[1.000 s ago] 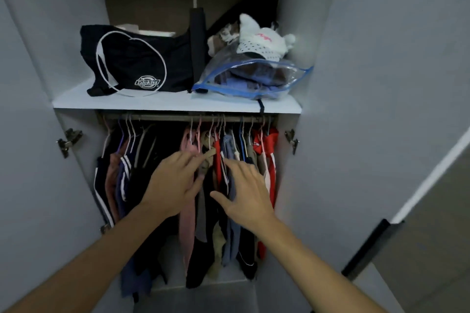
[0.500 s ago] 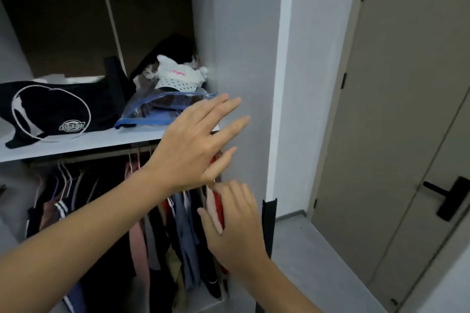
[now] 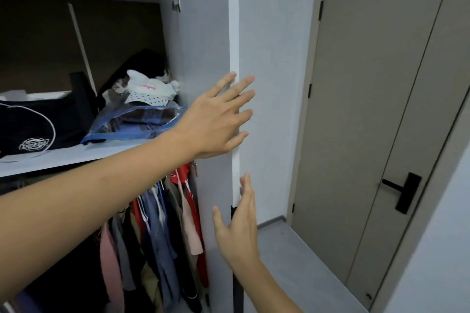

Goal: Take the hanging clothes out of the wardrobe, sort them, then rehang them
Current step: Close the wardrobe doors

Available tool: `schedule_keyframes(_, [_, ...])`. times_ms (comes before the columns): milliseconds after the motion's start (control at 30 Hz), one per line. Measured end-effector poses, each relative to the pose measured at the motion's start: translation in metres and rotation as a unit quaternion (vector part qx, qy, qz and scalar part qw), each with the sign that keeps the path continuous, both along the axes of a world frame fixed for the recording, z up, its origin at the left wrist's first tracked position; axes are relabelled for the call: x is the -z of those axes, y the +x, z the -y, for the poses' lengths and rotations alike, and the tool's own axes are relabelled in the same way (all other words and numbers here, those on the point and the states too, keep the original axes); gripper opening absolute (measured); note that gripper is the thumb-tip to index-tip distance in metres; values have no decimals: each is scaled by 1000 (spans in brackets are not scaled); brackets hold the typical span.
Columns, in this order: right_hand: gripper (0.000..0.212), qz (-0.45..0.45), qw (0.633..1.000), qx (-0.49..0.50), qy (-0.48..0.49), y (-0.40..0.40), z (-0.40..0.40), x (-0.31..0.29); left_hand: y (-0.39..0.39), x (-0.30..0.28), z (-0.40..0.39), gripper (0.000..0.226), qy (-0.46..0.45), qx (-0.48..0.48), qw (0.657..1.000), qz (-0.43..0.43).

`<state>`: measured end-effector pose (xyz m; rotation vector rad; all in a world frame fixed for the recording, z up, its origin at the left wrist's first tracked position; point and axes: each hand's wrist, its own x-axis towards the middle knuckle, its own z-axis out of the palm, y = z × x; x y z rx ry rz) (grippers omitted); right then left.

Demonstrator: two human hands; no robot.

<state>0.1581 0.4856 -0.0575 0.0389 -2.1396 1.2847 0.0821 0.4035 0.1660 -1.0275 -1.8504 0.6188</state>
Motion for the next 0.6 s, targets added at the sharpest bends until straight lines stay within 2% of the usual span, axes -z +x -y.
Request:
schedule_keyframes(100, [97, 23, 999, -12, 39, -4, -1, 7, -8, 1, 4, 45, 11, 34, 999, -4])
schedule_keyframes(267, [86, -12, 998, 15, 63, -7, -3, 15, -8, 5, 16, 42, 32, 75, 997, -9])
schedule_keyframes(400, [80, -24, 997, -11, 68, -3, 20, 22, -6, 7, 52, 41, 41, 91, 995, -18])
schedule_keyframes(600, [93, 2, 988, -112, 103, -9, 87, 27, -12, 13, 145, 37, 51, 67, 996, -29])
